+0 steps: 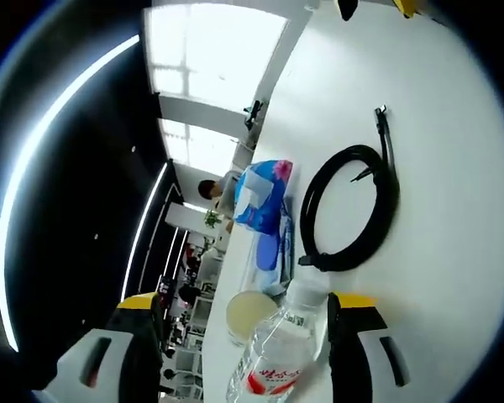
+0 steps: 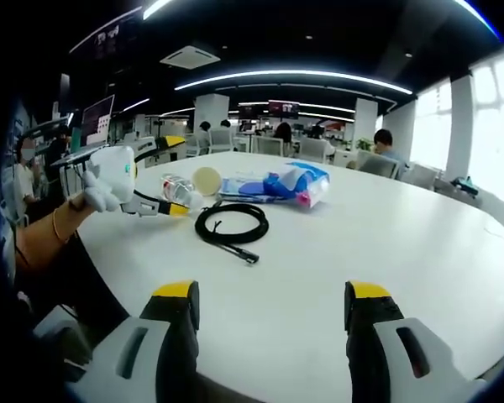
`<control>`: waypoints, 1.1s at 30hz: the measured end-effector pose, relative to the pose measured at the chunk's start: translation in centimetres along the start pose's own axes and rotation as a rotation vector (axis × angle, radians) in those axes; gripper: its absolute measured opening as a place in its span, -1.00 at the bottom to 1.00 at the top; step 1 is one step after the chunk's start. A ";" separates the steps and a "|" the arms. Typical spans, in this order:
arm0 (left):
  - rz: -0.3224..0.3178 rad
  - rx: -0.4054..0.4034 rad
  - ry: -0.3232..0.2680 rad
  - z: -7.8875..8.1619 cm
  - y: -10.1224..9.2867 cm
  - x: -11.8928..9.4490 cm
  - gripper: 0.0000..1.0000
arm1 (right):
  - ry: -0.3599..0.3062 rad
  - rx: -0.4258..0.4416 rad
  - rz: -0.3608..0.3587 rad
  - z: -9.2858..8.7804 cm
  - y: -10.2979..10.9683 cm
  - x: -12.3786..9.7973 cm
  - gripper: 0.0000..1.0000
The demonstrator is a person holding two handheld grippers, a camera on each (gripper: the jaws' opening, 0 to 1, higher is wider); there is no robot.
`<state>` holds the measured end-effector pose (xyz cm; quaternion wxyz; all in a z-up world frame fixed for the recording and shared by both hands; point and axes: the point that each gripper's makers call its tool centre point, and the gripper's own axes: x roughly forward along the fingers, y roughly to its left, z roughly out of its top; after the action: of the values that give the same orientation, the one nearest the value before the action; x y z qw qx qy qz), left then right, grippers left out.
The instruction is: Arrange the tabletop items into an orderly group along one side of the table until the central work area is clear of visible clutter.
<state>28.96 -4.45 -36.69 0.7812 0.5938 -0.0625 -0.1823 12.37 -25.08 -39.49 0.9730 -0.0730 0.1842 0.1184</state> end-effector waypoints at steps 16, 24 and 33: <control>-0.041 0.169 -0.013 -0.5 -1.4 1.9 0.48 | -0.007 0.009 -0.017 0.1 -0.5 -0.4 0.35; -0.064 0.322 -0.050 -0.2 -2.2 2.0 0.32 | -0.004 0.017 -0.026 -0.1 -0.7 -0.4 0.35; -0.074 0.535 -0.016 0.4 -4.3 1.6 -0.10 | 0.003 0.018 -0.026 -0.4 -0.7 -0.3 0.34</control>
<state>29.39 -6.30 -40.84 0.5889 0.7795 -0.0928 -0.1922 12.14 -25.91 -39.64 0.9748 -0.0668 0.1856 0.1043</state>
